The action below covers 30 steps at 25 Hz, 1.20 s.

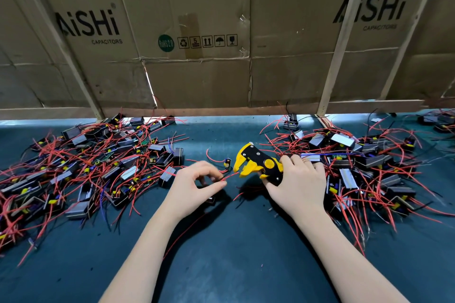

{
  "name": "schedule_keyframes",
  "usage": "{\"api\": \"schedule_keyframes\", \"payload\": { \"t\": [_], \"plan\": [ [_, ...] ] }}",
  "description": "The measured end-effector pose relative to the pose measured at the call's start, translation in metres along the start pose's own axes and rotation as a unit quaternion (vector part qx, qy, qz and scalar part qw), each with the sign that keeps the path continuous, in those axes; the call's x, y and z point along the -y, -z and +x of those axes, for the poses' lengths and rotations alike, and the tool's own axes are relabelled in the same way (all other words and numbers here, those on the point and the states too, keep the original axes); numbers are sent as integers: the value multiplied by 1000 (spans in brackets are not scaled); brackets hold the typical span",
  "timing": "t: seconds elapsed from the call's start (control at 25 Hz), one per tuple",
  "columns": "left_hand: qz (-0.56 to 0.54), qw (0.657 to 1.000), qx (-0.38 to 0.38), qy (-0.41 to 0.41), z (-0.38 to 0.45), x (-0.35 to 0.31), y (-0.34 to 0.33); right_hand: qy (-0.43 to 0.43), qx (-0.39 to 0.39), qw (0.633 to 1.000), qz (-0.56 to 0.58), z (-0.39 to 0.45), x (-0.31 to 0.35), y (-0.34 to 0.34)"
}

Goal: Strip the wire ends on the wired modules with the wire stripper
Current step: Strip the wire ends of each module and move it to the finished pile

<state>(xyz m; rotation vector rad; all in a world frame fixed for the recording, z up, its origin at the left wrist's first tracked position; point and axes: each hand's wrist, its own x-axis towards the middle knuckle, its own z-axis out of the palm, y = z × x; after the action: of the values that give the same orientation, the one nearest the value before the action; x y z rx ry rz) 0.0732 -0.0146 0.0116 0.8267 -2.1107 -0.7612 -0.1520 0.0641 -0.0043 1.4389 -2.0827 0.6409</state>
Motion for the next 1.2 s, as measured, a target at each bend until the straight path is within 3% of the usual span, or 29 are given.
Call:
{"api": "schedule_keyframes", "payload": {
  "t": [0.08, 0.24, 0.44, 0.56, 0.64, 0.72, 0.8, 0.88, 1.04, 1.12, 1.2],
  "plan": [
    [47, 996, -75, -11, 0, 2, 4, 15, 12, 1000, 5, 0, 0, 1],
    [70, 976, -201, 55, 4, 1, 11, 59, 19, 998, 16, -1, 6, 3],
    [79, 971, -218, -57, 41, -64, 1, 59, 36, 998, 13, 0, 9, 5],
    [-41, 981, -146, -119, 68, -118, -32, 48, 57, 997, 8, 1, 8, 8],
    [-127, 984, -14, -128, 76, -148, -59, 39, 58, 997, 28, 2, 6, 11],
    [-128, 978, 111, -123, 74, -158, -77, 34, 35, 997, 62, 4, 4, 12],
    [-75, 979, 134, -136, 67, -144, -75, 36, 30, 998, 39, 3, 3, 13],
    [-17, 986, 91, -140, 59, -119, -54, 41, 40, 998, 24, 2, 2, 11],
    [27, 997, -42, -54, 40, -60, 13, 30, 22, 994, 102, 5, -2, 10],
    [38, 989, -140, -6, 29, -32, 48, 5, -8, 985, 174, 7, 0, 14],
    [45, 968, -243, 40, 19, -5, 78, -52, -17, 952, 300, 8, 3, 19]
  ]
}}
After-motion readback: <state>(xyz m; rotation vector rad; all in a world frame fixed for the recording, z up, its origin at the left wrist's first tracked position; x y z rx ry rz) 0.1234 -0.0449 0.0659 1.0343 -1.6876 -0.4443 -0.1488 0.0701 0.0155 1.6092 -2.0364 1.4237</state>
